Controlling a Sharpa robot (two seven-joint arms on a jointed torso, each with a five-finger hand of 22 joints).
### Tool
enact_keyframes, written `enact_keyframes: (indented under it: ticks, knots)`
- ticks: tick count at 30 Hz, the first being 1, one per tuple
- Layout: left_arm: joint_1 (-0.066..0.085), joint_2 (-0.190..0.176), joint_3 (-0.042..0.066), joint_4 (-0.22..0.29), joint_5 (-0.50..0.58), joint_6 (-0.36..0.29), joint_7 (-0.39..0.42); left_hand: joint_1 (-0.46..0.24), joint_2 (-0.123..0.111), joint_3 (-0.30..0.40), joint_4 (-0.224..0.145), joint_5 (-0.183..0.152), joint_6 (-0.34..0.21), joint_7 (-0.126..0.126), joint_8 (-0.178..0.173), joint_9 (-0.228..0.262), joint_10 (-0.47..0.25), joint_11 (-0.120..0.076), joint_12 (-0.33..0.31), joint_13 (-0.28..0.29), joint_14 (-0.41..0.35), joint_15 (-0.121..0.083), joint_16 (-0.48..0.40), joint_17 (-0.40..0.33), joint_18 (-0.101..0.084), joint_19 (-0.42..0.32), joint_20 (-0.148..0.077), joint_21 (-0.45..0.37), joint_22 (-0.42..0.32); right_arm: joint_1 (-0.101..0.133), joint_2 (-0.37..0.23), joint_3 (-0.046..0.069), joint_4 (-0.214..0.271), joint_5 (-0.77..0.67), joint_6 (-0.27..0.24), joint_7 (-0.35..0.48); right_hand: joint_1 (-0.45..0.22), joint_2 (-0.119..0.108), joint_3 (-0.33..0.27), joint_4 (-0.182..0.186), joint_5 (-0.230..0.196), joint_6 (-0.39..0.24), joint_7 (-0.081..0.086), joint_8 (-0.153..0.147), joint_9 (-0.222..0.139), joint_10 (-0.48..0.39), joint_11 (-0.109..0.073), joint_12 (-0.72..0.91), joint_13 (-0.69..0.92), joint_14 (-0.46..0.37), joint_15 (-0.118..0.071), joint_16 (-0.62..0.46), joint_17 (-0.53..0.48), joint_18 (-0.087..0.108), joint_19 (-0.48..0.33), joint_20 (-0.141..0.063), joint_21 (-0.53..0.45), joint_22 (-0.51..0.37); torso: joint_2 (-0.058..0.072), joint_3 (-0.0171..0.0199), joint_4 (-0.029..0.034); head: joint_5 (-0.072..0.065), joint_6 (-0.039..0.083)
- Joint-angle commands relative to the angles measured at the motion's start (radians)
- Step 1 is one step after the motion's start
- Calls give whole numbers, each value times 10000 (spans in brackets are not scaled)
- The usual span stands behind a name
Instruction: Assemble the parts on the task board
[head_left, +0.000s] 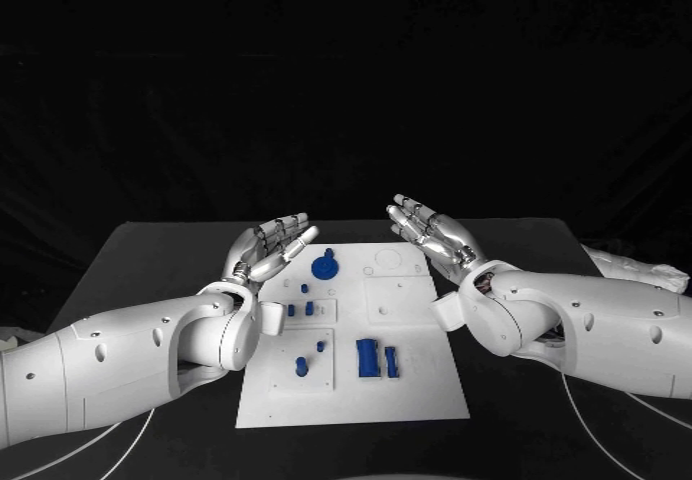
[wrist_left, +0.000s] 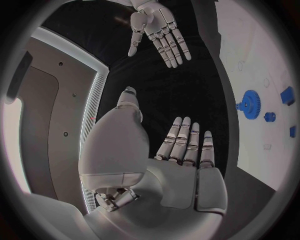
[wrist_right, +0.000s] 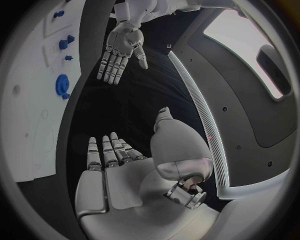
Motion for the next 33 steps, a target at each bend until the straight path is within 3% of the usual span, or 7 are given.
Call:
enact_keyframes:
  ticks: [1, 3, 5, 18, 19, 23, 33]
  knots:
    - [-5, -11, 0, 22, 0, -16, 15, -3638, 664, 513, -910, -912, -1804, -461, -486, -709, -1822, -326, -399, -691, -735, -747, -1561, -784, -468, -607, -466, -384, -646, 5, 23, 4, -10, 6, 45, 30, -2923, -639, 563, -883, -574, -773, -358, -537, -501, -314, -959, -575, -823, -635, -582, -389, -441, -465, -456, -472, -249, -573, -1, 6, 3, 12, 42]
    - [-29, -19, 41, 34, -5, -54, -12, -3940, 655, 523, -982, -953, -2025, -487, -468, -709, -2035, -346, -393, -691, -843, -747, -1618, -784, -468, -678, -537, -384, -710, -16, 30, 29, -15, 29, 4, 32, -4654, -639, 909, -1416, -574, -773, -1194, -537, -814, -1048, -959, -941, -1329, -635, -582, -1298, -1396, -711, -456, -745, -249, -918, -16, 8, 1, 19, 63]
    - [-100, -43, 163, 70, -20, -166, -95, -4469, 741, 596, -1114, -1085, -2274, -553, -532, -709, -2296, -1088, -401, -691, -950, -747, -1848, -784, -580, -756, -615, -384, -802, -79, 54, 107, -31, 98, -118, 36, -6060, -639, 1754, -1822, -574, -773, -1194, -537, -1629, -1048, -959, -1202, -1680, -635, -582, -1298, -1396, -1549, -456, -1522, -249, -1809, -60, 15, -6, 40, 124]
    - [-1228, -424, 2084, 639, -262, -1937, -1398, -7663, 1364, 1709, -1916, -1900, -3807, -1551, -1621, -709, -3876, -1088, -1328, -691, -1557, -747, -3250, -784, -838, -1287, -1553, -384, -1366, -1354, 526, 1673, -351, 1500, -2571, 121, -9750, -639, 1754, -2940, -574, -773, -1194, -537, -1629, -1048, -959, -1918, -2651, -635, -582, -1298, -1396, -1549, -456, -1522, -249, -1809, -834, 143, -123, 394, 1192]
    - [-1271, -438, 2157, 661, -271, -2004, -1447, -7953, 1420, 1709, -1992, -1974, -3964, -1551, -1621, -709, -4014, -1088, -1328, -691, -1604, -747, -3376, -784, -1557, -2022, -1553, -384, -1418, -1461, 565, 1804, -377, 1617, -2776, 128, -9750, -639, 1754, -2940, -574, -773, -1194, -537, -1629, -1048, -959, -1918, -2651, -635, -582, -1298, -1396, -1549, -456, -1522, -249, -1809, -878, 150, -130, 414, 1252]
    - [-1285, -443, 2181, 668, -274, -2027, -1464, -8534, 2215, 1709, -2148, -2119, -4241, -1551, -1621, -709, -4300, -1088, -1328, -691, -1697, -747, -3631, -784, -1557, -2022, -1553, -384, -2153, -1620, 624, 1999, -417, 1792, -3083, 139, -9750, -639, 1754, -2940, -574, -773, -1194, -537, -1629, -1048, -959, -1918, -2651, -635, -582, -1298, -1396, -1549, -456, -1522, -249, -1809, -913, 156, -135, 430, 1301]
    - [-1285, -443, 2181, 668, -274, -2027, -1464, -9775, 2215, 1709, -3032, -3040, -4848, -1551, -1621, -709, -4913, -1088, -1328, -691, -2450, -747, -4175, -784, -1557, -2022, -1553, -384, -2153, -1637, 630, 2020, -422, 1810, -3115, 140, -9750, -639, 1754, -2940, -574, -773, -1194, -537, -1629, -1048, -959, -1918, -2651, -635, -582, -1298, -1396, -1549, -456, -1522, -249, -1809, -913, 156, -135, 430, 1301]
